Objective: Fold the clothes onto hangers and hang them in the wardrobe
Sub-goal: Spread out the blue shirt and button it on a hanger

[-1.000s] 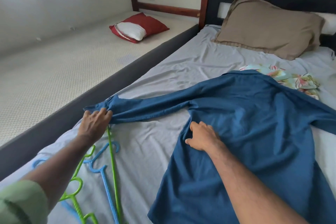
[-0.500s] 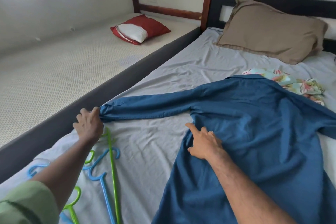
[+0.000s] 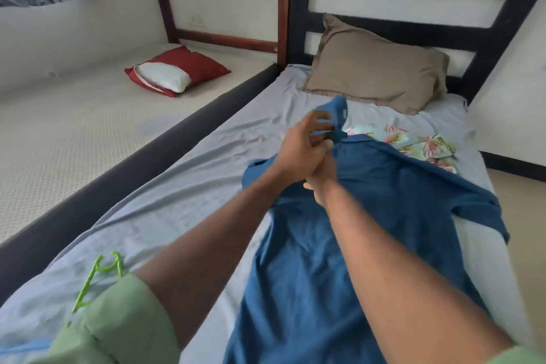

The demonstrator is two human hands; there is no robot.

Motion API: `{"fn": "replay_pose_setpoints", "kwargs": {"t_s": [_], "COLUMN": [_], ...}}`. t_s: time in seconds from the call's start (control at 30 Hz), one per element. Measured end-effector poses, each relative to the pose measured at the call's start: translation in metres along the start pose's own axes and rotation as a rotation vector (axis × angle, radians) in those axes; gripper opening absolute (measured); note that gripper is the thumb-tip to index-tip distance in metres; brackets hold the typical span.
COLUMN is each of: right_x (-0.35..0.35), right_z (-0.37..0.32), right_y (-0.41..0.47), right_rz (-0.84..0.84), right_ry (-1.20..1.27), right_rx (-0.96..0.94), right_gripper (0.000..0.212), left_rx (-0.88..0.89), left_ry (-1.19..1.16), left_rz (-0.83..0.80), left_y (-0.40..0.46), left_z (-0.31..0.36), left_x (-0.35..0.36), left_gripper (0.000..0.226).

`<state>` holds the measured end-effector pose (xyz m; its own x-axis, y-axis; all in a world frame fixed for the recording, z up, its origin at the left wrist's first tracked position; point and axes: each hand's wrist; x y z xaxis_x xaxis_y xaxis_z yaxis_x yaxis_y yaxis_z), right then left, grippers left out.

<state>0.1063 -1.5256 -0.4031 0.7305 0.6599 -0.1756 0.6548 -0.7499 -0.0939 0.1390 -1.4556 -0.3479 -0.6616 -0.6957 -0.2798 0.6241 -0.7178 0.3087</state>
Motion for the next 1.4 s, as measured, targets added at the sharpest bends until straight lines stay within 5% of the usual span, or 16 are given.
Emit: {"fn": "replay_pose_setpoints", "kwargs": {"t_s": [0.13,0.2,0.3,0.37,0.57,0.67,0.77,0.9,1.03,1.2,1.4], "right_x": [-0.072,-0.11,-0.155,-0.175,-0.213,-0.239,-0.257,-0.239,-0.176,-0.085,-0.071], "right_z": [-0.011,-0.01,0.004,0.013,0.009,-0.001,0.017,0.08,0.104,0.095,0.091], "right_y": [0.033,0.041,0.046,0.047,0.066,0.076,0.073,0.054,0.032,-0.012,-0.013], "right_rz": [0.175,0.172,0.17,0.168,0.173,0.237,0.255,0.18,0.161,-0.404,-0.117], "right_ry": [0.373,0.43,0.464,0.509,0.669,0.728,0.441,-0.074,-0.3,-0.148,0.113], "right_rx": [0.137,0.189,0.231,0.239,0.152,0.119,0.32,0.578,0.384,0.281,0.238], "right_gripper": [0.028,0.027,0.031,0.033,0.034,0.033,0.029,0.023,0.019,0.019,0.027], "left_rx": [0.035,-0.166,-0.554,-0.638,-0.471,-0.303,-0.249,-0.238,-0.245,-0.269,-0.377], "left_ry": [-0.011,0.244,0.605,0.671,0.724,0.794,0.809,0.842,0.884,1.011,1.109], "left_rz": [0.113,0.201,0.05,0.026,-0.04,-0.056,-0.129,-0.185,-0.151,-0.157,-0.269], "left_y": [-0.008,-0.016,-0.037,-0.048,-0.041,-0.038,-0.043,-0.054,-0.068,-0.104,-0.168], "left_z": [-0.028,-0.068,-0.115,-0.131,-0.125,-0.11,-0.114,-0.129,-0.132,-0.119,-0.096], "left_x": [0.029,0.025,0.017,0.015,0.039,0.06,0.077,0.087,0.083,0.068,0.025], "left_gripper": [0.042,0.041,0.07,0.08,0.034,0.035,0.032,0.027,0.02,0.015,0.024]}}
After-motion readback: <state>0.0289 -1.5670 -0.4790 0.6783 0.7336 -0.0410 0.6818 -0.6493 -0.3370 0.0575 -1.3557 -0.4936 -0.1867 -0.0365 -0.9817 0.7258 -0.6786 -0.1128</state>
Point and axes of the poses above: each hand's wrist, its own y-axis towards the middle knuckle, its own x-axis out of the palm, z = x × y, and after that the axes turned 2 degrees about -x, right-handed
